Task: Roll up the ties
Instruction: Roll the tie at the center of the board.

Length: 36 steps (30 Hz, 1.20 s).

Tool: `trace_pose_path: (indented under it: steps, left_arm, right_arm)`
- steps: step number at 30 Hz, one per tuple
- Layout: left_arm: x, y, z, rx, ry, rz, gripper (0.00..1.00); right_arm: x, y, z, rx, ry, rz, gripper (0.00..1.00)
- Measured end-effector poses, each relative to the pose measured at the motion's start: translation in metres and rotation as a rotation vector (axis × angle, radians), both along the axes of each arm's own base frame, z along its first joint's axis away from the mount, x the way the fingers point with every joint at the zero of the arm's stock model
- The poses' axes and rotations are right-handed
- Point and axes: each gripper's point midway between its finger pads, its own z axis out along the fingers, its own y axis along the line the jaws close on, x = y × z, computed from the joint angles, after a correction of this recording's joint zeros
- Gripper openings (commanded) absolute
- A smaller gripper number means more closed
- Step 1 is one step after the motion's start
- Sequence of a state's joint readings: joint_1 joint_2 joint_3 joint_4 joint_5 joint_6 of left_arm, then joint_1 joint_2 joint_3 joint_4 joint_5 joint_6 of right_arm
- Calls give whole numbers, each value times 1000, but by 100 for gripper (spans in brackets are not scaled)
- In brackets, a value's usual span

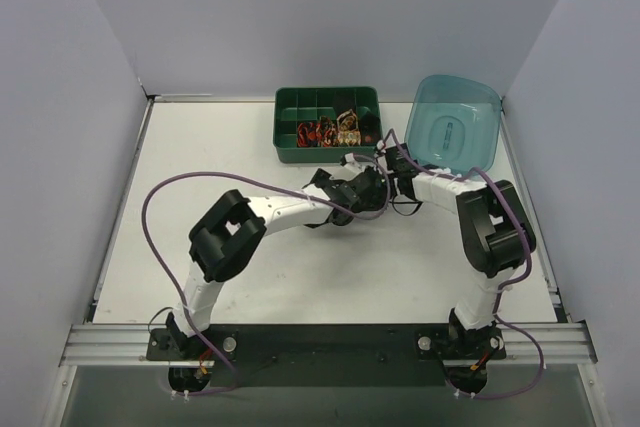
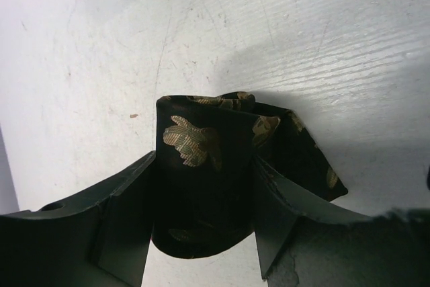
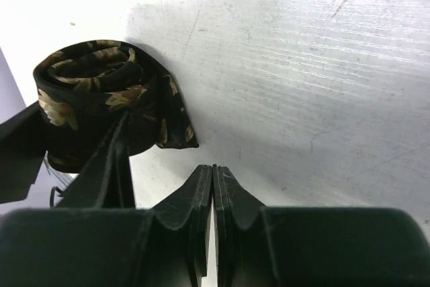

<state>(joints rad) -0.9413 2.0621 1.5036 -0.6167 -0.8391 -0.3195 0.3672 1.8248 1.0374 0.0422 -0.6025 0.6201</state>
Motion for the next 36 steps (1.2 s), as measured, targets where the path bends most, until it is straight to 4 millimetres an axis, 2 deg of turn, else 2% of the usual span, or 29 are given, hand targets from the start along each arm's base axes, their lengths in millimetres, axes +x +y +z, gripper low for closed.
trace_pose_path:
  steps: [4,8,14,25,32,36]
  left_arm:
    - [-4,-11,-1,80,-27,-10,66]
    - [-9,-21,-7,127,-36,-18,75]
    - [-21,-26,-12,157,-28,-28,82]
    - [-32,-32,-15,151,-33,-31,86]
    - [-36,-37,-10,154,-58,-32,87]
    - [-41,-40,-9,156,-61,-41,82]
  right_arm:
    - [-4,-2,-3,20,10,-7,7]
    - [-10,-7,-10,25,39,-18,7]
    - [-10,-16,-14,21,55,-43,8]
    - [-18,-26,-23,2,88,-48,8]
    - [-22,-30,-26,-9,103,-49,8]
    - [-26,-34,-27,-6,104,-56,8]
